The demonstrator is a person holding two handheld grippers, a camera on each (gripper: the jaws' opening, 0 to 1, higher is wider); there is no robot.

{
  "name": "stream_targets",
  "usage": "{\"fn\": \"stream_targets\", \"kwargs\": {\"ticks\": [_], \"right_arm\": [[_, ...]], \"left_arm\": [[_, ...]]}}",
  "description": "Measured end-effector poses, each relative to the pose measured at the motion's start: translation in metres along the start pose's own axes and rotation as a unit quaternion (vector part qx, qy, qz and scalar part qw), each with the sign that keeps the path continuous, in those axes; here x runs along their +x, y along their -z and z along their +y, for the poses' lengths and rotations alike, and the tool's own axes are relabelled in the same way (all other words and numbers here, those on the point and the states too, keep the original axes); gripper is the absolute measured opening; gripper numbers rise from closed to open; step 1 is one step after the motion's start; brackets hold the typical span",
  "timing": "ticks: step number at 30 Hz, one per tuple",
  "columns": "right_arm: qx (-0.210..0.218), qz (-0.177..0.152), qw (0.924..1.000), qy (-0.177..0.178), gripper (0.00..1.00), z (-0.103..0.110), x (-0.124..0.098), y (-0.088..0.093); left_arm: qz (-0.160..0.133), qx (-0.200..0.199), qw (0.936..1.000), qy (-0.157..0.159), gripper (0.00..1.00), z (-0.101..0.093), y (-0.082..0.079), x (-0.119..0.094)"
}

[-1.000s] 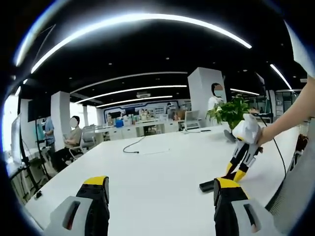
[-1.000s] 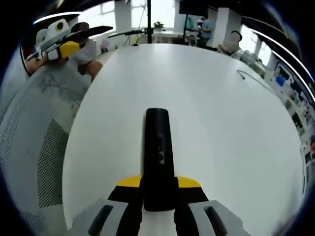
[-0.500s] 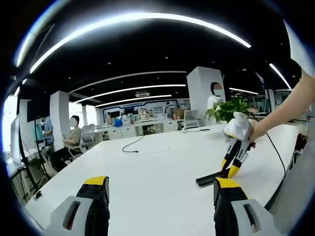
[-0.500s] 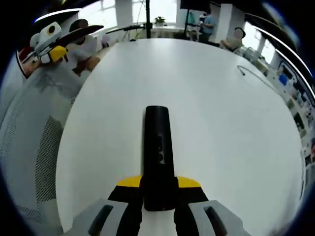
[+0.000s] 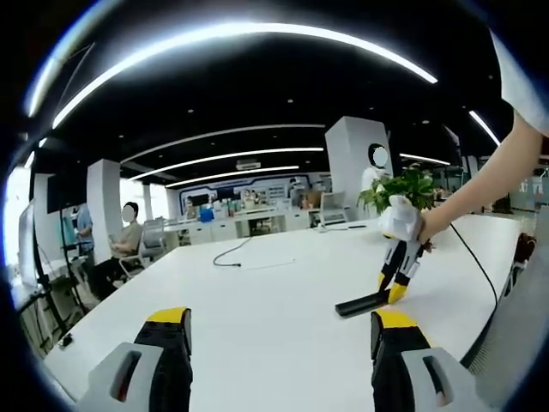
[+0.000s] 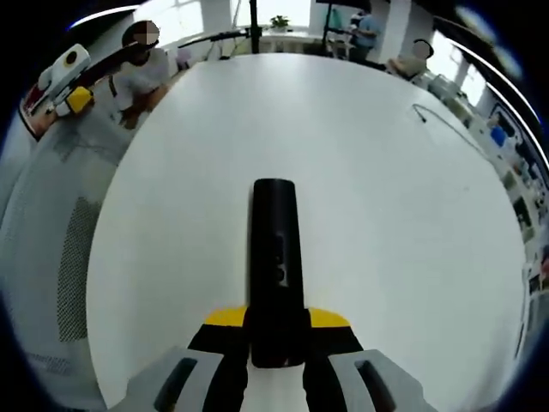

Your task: Press the specified remote control buttons in sequence, fully releasing each button before pressing the next.

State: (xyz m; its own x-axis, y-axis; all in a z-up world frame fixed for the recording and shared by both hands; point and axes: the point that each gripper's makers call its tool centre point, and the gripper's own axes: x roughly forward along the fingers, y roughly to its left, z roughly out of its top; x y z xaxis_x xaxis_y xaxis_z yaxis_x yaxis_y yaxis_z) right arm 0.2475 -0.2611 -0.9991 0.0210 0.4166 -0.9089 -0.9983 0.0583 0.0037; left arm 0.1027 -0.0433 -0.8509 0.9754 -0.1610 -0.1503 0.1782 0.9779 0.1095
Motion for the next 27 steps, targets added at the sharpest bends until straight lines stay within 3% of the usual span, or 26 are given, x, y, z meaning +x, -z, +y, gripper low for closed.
{"fn": "stream_targets", "kwargs": {"ticks": [15, 27], "right_arm": [[0.018, 0.019, 0.9996, 0.005, 0.21, -0.023, 0.002, -0.003], [0.025, 0.060, 0.9979, 0.006, 0.21, -0.024, 0.002, -0.004]], "left_arm": [[0.000, -0.002, 1.0000, 0.007, 0.87, -0.002, 0.001, 0.000], [-0.002, -0.004, 0.9999, 0.011, 0.87, -0.004, 0.000, -0.001]]}}
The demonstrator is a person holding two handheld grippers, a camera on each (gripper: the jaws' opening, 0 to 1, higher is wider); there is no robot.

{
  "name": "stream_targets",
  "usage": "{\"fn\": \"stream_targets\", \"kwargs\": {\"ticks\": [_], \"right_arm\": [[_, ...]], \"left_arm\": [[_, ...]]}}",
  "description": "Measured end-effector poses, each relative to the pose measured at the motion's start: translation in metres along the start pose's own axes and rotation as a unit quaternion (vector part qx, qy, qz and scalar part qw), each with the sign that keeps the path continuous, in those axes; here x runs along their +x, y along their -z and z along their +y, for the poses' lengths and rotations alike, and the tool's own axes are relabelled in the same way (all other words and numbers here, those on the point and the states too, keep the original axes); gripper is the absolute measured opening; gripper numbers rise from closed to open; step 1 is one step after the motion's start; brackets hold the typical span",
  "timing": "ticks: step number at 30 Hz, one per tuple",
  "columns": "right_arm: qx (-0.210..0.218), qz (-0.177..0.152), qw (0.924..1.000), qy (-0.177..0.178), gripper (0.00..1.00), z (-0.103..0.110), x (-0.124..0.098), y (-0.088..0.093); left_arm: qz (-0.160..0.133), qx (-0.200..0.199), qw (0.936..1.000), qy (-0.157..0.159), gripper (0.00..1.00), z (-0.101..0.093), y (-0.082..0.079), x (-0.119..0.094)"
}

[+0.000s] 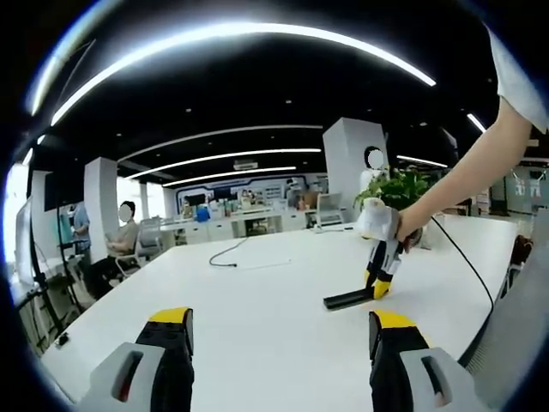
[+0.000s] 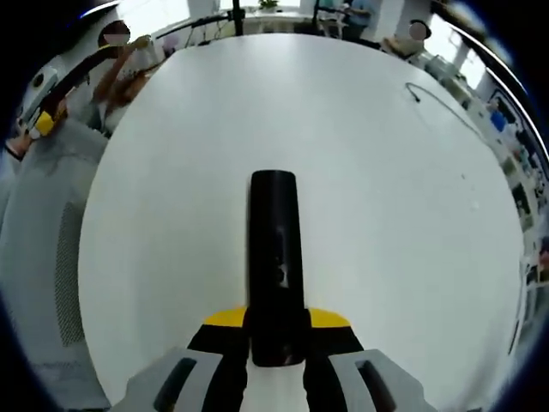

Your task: Press the specified remote control buttons in sequence, fully releasing each button before pressing the next.

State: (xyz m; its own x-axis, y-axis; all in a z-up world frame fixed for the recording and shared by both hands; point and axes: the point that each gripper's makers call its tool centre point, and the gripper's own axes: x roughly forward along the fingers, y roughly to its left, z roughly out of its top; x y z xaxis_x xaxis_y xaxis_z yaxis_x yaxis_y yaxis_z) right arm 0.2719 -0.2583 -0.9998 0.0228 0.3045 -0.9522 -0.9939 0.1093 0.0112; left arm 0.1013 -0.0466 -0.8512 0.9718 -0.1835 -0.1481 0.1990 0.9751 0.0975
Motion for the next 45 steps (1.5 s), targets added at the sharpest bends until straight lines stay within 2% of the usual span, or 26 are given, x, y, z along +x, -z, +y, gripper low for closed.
{"fn": "stream_targets", "kwargs": {"ticks": [6, 9, 10, 11, 13, 14, 15, 17, 18, 21, 23, 24, 28, 31, 34, 38, 42, 45], "right_arm": [[0.022, -0.018, 0.9996, 0.000, 0.22, 0.000, -0.001, 0.000], [0.065, -0.059, 0.9961, -0.008, 0.24, 0.004, -0.003, -0.003], [0.101, -0.084, 0.9911, -0.022, 0.27, 0.006, -0.004, -0.006], [0.136, -0.119, 0.9828, -0.034, 0.30, 0.007, -0.006, -0.009], [0.168, -0.162, 0.9717, -0.039, 0.32, 0.006, -0.008, -0.010], [0.188, -0.191, 0.9626, -0.038, 0.33, 0.006, -0.010, -0.010], [0.195, -0.205, 0.9584, -0.038, 0.35, 0.006, -0.011, -0.010], [0.227, -0.247, 0.9410, -0.042, 0.40, 0.009, -0.015, -0.013], [0.239, -0.259, 0.9347, -0.044, 0.42, 0.011, -0.016, -0.012], [0.263, -0.297, 0.9177, -0.020, 0.48, 0.012, -0.020, -0.007], [0.275, -0.311, 0.9097, -0.009, 0.52, 0.014, -0.023, -0.004], [0.291, -0.318, 0.9023, 0.001, 0.54, 0.013, -0.024, -0.001], [0.310, -0.346, 0.8843, 0.043, 0.63, 0.015, -0.033, 0.009], [0.315, -0.347, 0.8823, 0.048, 0.72, 0.024, -0.035, 0.015], [0.309, -0.342, 0.8840, 0.077, 0.79, 0.034, -0.039, 0.024], [0.311, -0.344, 0.8805, 0.099, 0.83, 0.048, -0.046, 0.031], [0.318, -0.358, 0.8695, 0.123, 0.89, 0.060, -0.059, 0.037], [0.327, -0.372, 0.8569, 0.143, 0.93, 0.067, -0.073, 0.040]], "left_arm": [[-0.001, -0.001, 1.0000, -0.002, 0.87, 0.001, -0.001, -0.001], [0.000, 0.000, 1.0000, -0.002, 0.87, 0.001, 0.000, -0.001], [0.001, 0.001, 1.0000, -0.001, 0.87, 0.001, 0.000, -0.001], [0.001, 0.001, 1.0000, -0.001, 0.87, 0.000, 0.000, -0.001], [0.002, 0.001, 1.0000, -0.001, 0.87, 0.001, 0.000, -0.001], [0.003, 0.001, 1.0000, -0.001, 0.87, 0.001, 0.001, -0.001], [0.003, 0.002, 1.0000, -0.001, 0.87, 0.001, 0.001, -0.001], [0.005, 0.003, 1.0000, -0.001, 0.87, 0.001, 0.002, -0.001], [0.006, 0.003, 1.0000, -0.001, 0.87, 0.001, 0.002, -0.001], [0.005, 0.003, 1.0000, -0.001, 0.87, 0.001, 0.001, -0.001], [0.007, 0.003, 1.0000, 0.000, 0.87, 0.000, 0.002, -0.001], [0.007, 0.004, 1.0000, 0.000, 0.87, 0.000, 0.002, -0.001], [0.007, 0.003, 1.0000, 0.002, 0.88, -0.001, 0.002, -0.001], [0.008, -0.004, 0.9999, 0.007, 0.89, -0.003, 0.003, -0.001], [0.009, -0.003, 0.9999, 0.008, 0.89, -0.004, 0.003, -0.001], [0.009, -0.004, 0.9999, 0.009, 0.89, -0.005, 0.003, -0.002], [0.008, -0.005, 0.9999, 0.010, 0.88, -0.006, 0.003, -0.002], [0.005, -0.011, 0.9998, 0.014, 0.88, -0.007, 0.002, -0.003]]}}
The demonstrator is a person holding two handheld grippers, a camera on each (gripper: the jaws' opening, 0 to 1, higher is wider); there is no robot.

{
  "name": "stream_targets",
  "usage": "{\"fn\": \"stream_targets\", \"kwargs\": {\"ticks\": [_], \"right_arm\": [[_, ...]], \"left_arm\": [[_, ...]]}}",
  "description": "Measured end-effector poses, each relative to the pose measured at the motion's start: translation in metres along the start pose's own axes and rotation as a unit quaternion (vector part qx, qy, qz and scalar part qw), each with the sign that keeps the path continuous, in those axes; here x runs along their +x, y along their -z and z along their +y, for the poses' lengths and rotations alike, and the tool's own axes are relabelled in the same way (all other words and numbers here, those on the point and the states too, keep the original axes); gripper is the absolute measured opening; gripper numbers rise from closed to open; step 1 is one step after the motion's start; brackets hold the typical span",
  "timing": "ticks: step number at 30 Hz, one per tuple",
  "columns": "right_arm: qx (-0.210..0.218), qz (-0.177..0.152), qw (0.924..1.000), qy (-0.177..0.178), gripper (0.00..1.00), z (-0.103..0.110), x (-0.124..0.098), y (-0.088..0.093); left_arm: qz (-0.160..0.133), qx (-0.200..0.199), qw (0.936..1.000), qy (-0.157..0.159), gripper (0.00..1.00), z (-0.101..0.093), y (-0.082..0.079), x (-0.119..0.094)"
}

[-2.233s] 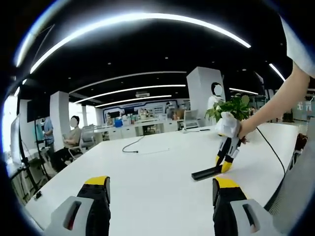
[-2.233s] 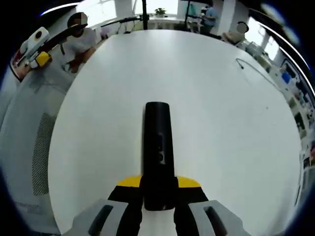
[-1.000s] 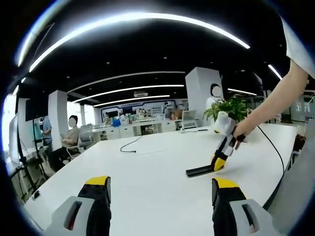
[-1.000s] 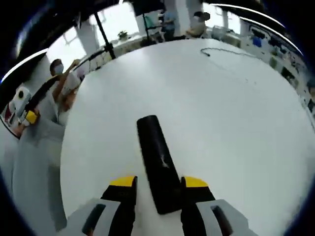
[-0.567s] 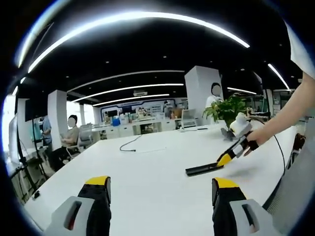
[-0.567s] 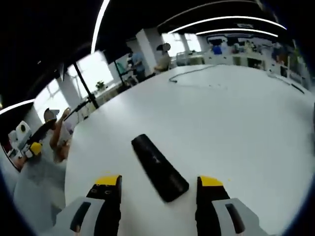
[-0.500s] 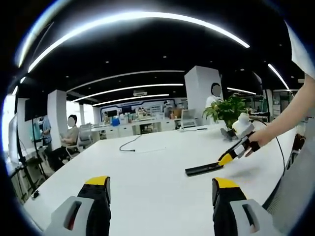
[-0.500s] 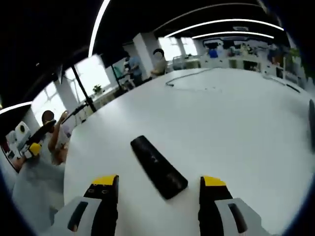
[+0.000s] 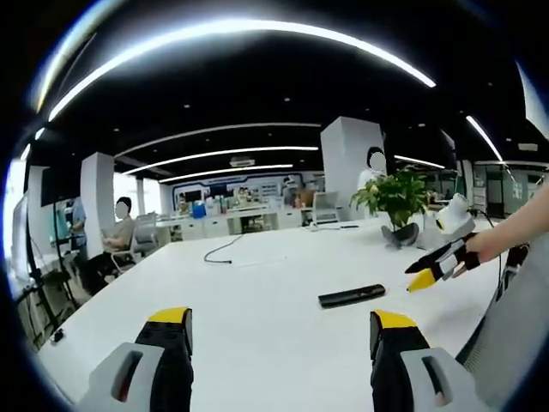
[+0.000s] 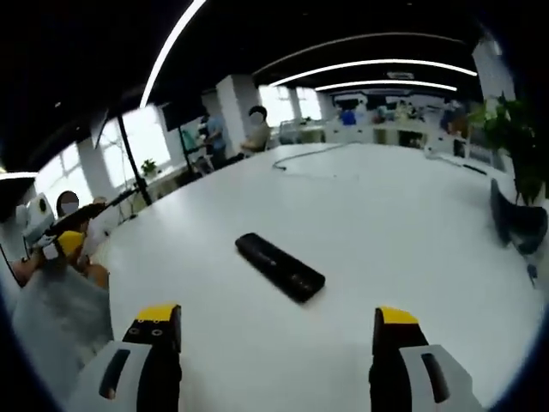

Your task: Press the specified remote control buttons in sequence, fully releasing each button before pressing the next.

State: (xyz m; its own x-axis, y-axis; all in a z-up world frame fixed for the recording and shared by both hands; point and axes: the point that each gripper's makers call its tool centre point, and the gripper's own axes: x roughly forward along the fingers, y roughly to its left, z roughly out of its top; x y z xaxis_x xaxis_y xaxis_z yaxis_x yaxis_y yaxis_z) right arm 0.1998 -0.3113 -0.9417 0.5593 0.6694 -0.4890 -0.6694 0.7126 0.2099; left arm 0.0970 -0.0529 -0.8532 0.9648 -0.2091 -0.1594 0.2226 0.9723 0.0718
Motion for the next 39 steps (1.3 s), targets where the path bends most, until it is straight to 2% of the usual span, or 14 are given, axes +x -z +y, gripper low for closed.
{"fn": "stream_targets", "kwargs": {"ticks": [6, 9, 12, 20, 25, 29, 35, 39], "right_arm": [[0.018, -0.046, 0.9985, 0.022, 0.96, 0.007, -0.032, -0.013], [0.027, -0.081, 0.9959, 0.031, 0.99, 0.013, -0.048, -0.021], [0.028, -0.088, 0.9949, 0.040, 0.99, 0.017, -0.060, -0.022], [-0.011, -0.083, 0.9948, 0.058, 0.99, 0.032, -0.083, -0.019], [-0.005, -0.089, 0.9936, 0.069, 0.99, 0.034, -0.094, -0.015], [0.006, -0.112, 0.9902, 0.084, 0.98, 0.039, -0.102, -0.016], [-0.045, -0.120, 0.9860, 0.107, 0.97, 0.033, -0.104, -0.021], [-0.074, -0.106, 0.9848, 0.116, 0.94, 0.031, -0.104, -0.018]], "left_arm": [[0.003, -0.001, 1.0000, 0.006, 0.88, -0.003, 0.001, 0.000], [0.002, -0.002, 1.0000, 0.007, 0.88, -0.003, 0.001, 0.000], [0.001, -0.003, 1.0000, 0.007, 0.88, -0.003, 0.000, 0.001], [0.003, -0.003, 1.0000, 0.007, 0.88, -0.002, 0.001, 0.003], [0.005, -0.002, 1.0000, 0.006, 0.88, 0.000, 0.002, 0.003], [0.007, -0.003, 1.0000, 0.006, 0.88, 0.000, 0.003, 0.004], [0.010, -0.005, 0.9999, 0.004, 0.89, 0.000, 0.004, 0.005], [0.004, -0.022, 0.9997, 0.001, 0.90, 0.000, 0.001, 0.005]]}}
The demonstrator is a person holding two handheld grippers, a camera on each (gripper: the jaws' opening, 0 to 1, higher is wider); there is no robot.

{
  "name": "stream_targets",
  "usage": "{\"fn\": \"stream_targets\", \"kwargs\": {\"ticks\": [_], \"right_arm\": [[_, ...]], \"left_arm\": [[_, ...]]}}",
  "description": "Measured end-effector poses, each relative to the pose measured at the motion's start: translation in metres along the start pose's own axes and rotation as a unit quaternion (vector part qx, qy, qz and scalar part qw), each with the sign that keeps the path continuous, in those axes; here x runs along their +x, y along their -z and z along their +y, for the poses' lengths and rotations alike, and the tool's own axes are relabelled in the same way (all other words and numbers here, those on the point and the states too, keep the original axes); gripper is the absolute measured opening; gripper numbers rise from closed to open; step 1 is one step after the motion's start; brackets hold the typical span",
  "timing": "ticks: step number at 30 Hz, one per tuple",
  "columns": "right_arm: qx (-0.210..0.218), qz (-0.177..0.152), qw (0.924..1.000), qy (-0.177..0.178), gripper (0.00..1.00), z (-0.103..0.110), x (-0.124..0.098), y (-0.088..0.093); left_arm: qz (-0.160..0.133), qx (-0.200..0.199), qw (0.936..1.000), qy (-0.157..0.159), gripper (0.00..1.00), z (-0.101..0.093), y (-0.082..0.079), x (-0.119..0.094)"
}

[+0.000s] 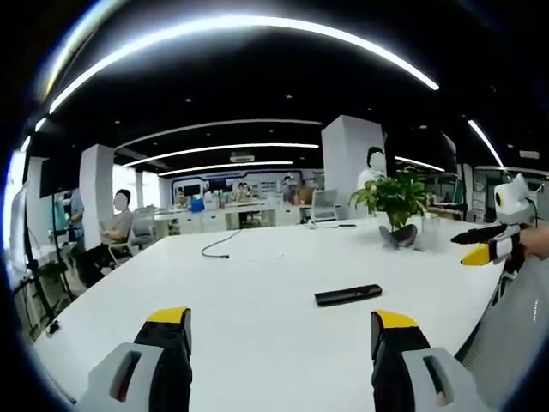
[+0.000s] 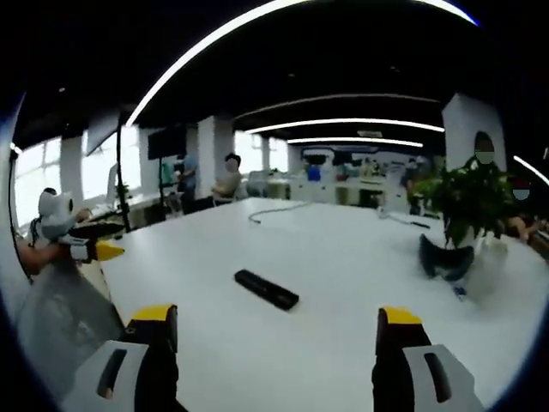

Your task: Press the specified remote control buttons in sequence, fully releasing each button before pressing the next.

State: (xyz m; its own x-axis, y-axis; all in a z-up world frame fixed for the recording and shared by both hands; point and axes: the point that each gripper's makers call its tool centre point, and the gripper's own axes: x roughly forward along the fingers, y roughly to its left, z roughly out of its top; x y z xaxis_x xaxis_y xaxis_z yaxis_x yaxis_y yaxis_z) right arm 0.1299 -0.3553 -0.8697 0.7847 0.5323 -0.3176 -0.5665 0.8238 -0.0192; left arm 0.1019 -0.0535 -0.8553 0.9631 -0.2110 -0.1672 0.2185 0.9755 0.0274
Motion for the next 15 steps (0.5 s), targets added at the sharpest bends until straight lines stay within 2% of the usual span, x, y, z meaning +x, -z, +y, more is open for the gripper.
{"fn": "stream_targets", "kwargs": {"ticks": [5, 9, 11, 13, 15], "right_arm": [[-0.027, -0.011, 0.9996, 0.005, 0.92, -0.001, -0.001, -0.005], [-0.020, -0.020, 0.9994, 0.020, 0.88, -0.010, -0.006, -0.008], [-0.019, -0.025, 0.9992, 0.023, 0.90, -0.012, -0.007, -0.009], [-0.017, -0.023, 0.9994, 0.021, 0.93, -0.011, -0.005, -0.008], [-0.020, -0.016, 0.9996, 0.014, 0.91, -0.009, -0.004, -0.005]], "left_arm": [[-0.002, -0.008, 0.9999, -0.007, 0.91, 0.001, -0.001, 0.000], [0.000, -0.006, 0.9999, -0.011, 0.91, 0.005, 0.002, 0.001], [0.001, -0.003, 0.9999, -0.014, 0.91, 0.006, 0.003, 0.001], [0.000, -0.006, 0.9998, -0.017, 0.91, 0.007, 0.004, 0.001], [-0.001, -0.011, 0.9997, -0.020, 0.91, 0.009, 0.005, 0.001]]}}
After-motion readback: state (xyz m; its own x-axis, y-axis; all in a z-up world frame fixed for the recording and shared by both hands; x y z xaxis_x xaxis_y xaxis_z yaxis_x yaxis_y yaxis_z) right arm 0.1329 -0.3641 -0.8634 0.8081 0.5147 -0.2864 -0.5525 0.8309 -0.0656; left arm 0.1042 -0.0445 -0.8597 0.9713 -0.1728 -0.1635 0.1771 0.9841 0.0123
